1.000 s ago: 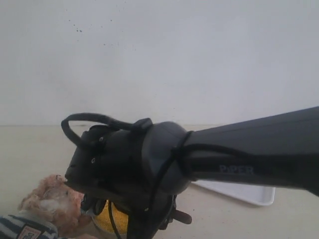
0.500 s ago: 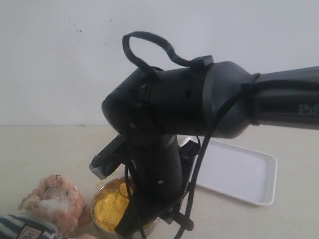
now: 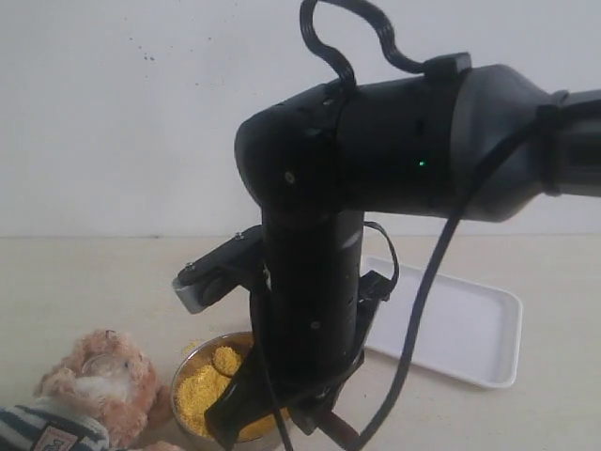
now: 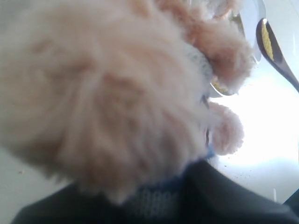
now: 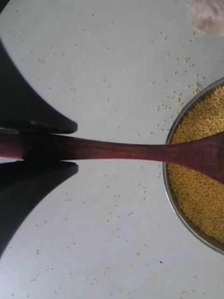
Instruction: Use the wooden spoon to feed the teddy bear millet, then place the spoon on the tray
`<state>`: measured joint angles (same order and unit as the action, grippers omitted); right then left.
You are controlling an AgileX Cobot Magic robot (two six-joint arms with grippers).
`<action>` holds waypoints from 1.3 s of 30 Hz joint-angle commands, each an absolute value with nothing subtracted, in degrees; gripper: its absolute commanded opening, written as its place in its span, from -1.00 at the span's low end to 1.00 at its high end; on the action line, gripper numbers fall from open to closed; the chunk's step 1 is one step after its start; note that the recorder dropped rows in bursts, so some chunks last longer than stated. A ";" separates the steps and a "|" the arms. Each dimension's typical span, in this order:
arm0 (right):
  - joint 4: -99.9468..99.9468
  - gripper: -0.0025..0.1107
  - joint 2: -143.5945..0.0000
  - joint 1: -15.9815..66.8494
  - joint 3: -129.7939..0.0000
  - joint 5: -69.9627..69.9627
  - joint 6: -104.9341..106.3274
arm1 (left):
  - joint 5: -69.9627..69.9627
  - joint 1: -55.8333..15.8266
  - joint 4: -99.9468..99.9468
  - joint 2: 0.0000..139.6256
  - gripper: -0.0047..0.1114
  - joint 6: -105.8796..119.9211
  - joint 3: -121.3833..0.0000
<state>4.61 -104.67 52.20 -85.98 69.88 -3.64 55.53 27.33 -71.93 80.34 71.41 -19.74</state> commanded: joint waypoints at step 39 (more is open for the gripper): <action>15.69 -0.81 -113.78 64.63 -102.78 69.96 -0.94 | 56.26 27.49 -73.04 79.84 -0.85 71.67 -19.55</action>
<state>14.51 -112.77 64.30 -101.71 70.00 -1.11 55.53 27.33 -71.93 80.34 71.41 -19.74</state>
